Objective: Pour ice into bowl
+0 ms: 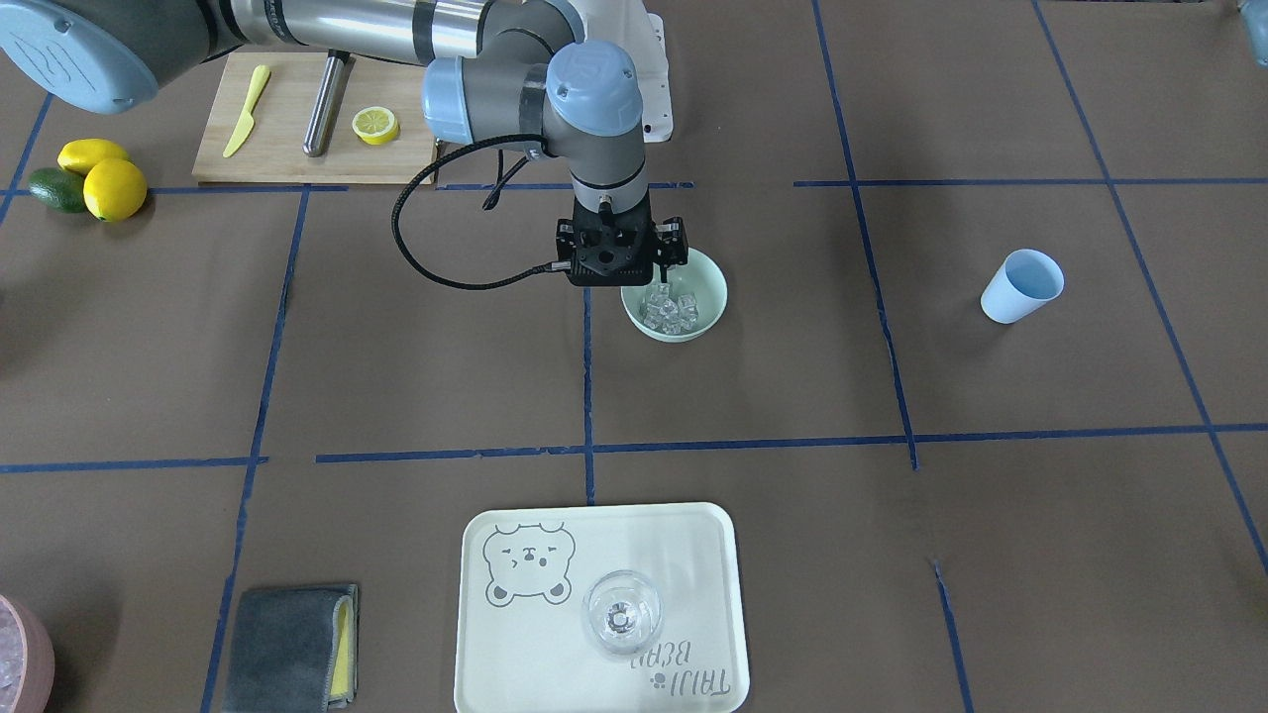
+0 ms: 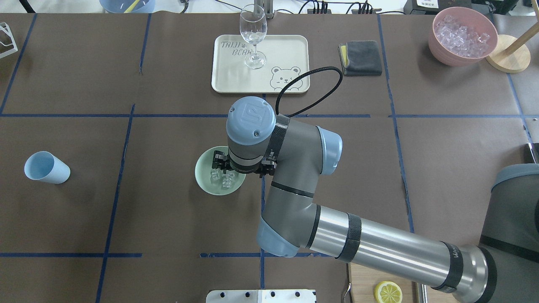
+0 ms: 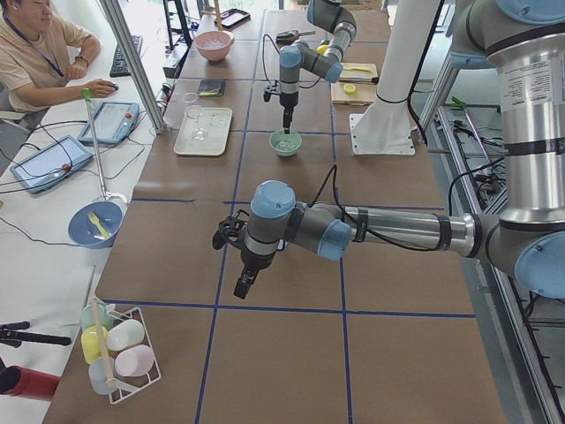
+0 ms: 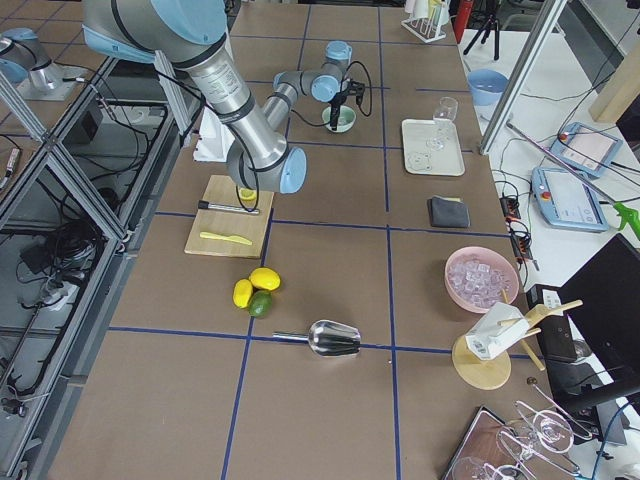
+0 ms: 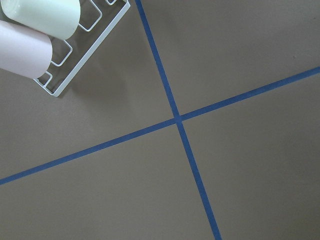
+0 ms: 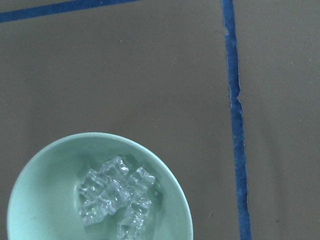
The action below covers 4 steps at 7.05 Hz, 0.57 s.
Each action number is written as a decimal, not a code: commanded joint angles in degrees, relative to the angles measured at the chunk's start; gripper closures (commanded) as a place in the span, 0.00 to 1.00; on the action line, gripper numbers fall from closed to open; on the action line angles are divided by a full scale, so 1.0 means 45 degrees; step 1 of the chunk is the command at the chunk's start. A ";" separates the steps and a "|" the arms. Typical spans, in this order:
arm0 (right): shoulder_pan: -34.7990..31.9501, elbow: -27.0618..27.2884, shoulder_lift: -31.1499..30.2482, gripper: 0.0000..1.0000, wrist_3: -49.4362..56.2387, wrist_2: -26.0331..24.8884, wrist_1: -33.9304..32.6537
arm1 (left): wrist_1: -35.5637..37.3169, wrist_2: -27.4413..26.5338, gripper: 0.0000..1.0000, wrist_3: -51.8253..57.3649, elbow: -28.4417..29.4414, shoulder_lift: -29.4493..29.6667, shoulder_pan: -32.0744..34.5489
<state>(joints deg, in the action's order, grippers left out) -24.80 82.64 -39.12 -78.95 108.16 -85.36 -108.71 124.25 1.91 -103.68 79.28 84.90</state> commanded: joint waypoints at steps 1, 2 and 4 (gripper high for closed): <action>0.0179 -0.0491 0.0040 0.00 0.0064 -0.0090 0.0042 | -0.0334 -0.0014 0.00 -0.0072 0.0031 -0.0080 0.0001; 0.0198 -0.0764 0.0156 0.01 0.0044 -0.0245 0.0062 | -0.0334 -0.0053 0.00 -0.0054 -0.0027 -0.0080 0.0020; 0.0218 -0.0845 0.0157 1.00 0.0004 -0.0247 0.0082 | -0.0334 -0.0073 0.00 -0.0034 -0.0027 -0.0099 0.0020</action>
<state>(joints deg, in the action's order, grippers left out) -23.91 79.25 -38.47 -78.97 107.13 -85.07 -110.19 123.97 1.73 -103.76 78.87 84.97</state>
